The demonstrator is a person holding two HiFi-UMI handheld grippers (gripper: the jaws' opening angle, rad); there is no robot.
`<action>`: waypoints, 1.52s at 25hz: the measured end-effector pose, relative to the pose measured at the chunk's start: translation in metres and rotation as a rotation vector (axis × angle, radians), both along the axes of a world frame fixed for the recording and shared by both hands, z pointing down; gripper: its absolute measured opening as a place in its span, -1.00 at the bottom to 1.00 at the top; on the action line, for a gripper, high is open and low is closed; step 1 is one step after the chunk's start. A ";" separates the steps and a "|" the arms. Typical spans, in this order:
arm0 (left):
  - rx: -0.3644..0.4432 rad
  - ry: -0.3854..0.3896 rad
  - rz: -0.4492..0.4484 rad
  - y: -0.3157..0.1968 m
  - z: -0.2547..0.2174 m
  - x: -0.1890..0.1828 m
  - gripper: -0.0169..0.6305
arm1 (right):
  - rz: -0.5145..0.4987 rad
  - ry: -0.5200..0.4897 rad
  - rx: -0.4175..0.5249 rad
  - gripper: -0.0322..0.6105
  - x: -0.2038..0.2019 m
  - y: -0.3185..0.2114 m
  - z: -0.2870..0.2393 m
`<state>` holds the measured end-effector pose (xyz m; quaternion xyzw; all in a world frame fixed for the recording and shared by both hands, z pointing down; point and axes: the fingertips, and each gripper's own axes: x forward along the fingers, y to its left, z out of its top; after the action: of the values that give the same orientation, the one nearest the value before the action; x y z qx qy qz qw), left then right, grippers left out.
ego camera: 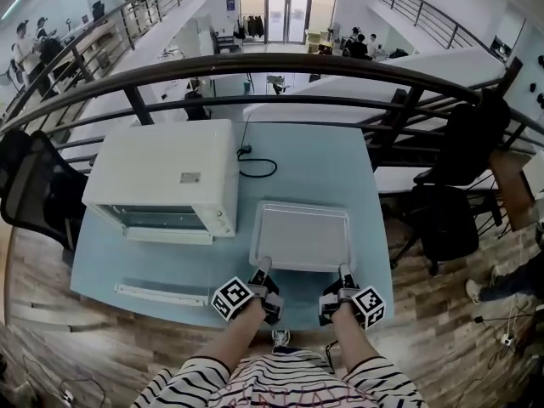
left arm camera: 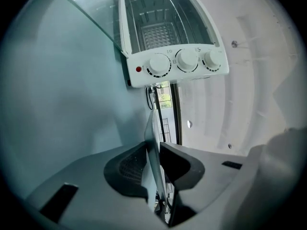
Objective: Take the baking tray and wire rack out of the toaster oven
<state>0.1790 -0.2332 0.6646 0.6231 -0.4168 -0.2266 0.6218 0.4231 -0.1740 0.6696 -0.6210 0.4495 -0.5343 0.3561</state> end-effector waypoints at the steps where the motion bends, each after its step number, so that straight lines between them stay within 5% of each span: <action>1: -0.004 -0.004 -0.005 -0.006 0.002 0.002 -0.66 | -0.008 0.001 -0.003 -0.66 0.002 -0.008 0.002; 23: -0.100 -0.107 -0.016 -0.092 0.027 0.019 -0.65 | -0.117 0.046 -0.065 -0.63 0.021 -0.111 0.023; 31: -0.150 -0.117 -0.018 -0.108 0.031 0.021 -0.65 | -0.192 0.141 -0.138 -0.62 0.023 -0.130 0.029; 34: -0.154 -0.126 -0.025 -0.111 0.032 0.021 -0.56 | -0.236 0.194 -0.172 -0.61 0.023 -0.132 0.032; 38: -0.142 -0.235 -0.012 -0.113 0.031 0.015 -0.36 | -0.313 0.246 -0.184 -0.44 0.017 -0.135 0.033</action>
<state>0.1937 -0.3463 0.6957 0.5972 -0.5053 -0.1258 0.6100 0.4406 -0.3093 0.7025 -0.6342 0.5297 -0.5421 0.1531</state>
